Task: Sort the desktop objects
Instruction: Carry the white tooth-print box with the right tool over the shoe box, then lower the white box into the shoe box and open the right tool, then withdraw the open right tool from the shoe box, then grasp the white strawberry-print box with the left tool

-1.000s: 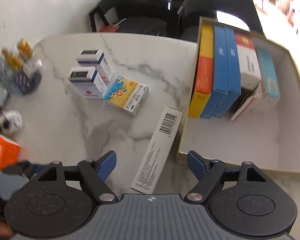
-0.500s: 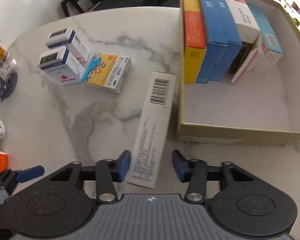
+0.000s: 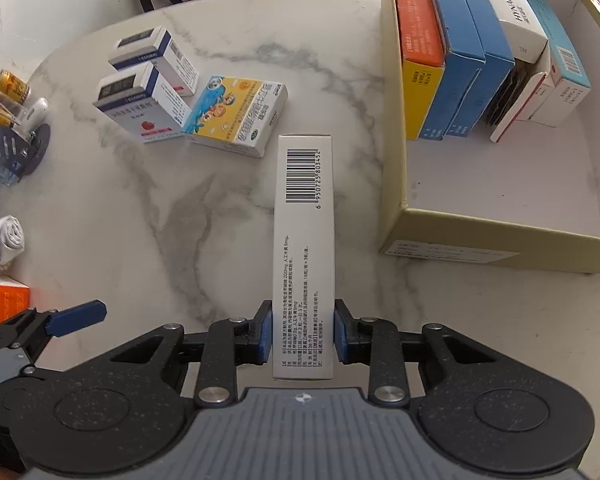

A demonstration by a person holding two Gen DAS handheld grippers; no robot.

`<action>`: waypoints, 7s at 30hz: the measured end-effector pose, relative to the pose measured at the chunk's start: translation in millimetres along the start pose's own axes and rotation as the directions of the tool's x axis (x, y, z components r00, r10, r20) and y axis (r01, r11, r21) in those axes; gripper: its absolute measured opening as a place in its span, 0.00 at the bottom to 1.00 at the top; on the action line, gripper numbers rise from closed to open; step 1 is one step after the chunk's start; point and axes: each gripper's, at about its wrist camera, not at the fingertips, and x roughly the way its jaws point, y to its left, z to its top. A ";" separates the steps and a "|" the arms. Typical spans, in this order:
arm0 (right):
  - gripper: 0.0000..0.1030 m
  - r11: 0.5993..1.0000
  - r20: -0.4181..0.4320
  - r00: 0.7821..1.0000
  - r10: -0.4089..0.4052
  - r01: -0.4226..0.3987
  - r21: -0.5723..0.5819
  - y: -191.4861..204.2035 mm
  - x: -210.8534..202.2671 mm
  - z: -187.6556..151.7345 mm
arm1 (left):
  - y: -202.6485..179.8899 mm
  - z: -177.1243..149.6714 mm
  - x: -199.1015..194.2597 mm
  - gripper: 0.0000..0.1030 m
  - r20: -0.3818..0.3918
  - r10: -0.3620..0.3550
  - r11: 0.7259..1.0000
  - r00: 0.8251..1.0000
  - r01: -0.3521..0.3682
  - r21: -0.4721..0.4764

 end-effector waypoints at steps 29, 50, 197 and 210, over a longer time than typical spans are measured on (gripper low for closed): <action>0.31 0.982 0.142 0.972 0.186 -0.181 -0.046 -1.0 -58.9 15.7 | -28.2 12.7 4.4 1.00 0.014 -0.026 0.999 1.000 0.025 0.047; 0.31 0.985 0.364 0.919 0.152 -0.171 0.019 -76.1 -130.8 36.8 | -52.0 23.0 15.2 1.00 -0.007 -0.032 0.996 0.999 0.032 0.086; 0.80 0.958 0.361 0.917 0.167 -0.065 -0.280 19.7 -47.2 121.9 | 21.6 116.1 39.6 0.97 0.325 0.145 0.987 0.934 -0.160 0.018; 0.63 0.960 0.354 0.911 0.212 -0.127 -0.249 9.5 -61.9 113.2 | 25.8 93.4 34.6 0.58 0.303 0.136 0.987 0.943 -0.156 0.041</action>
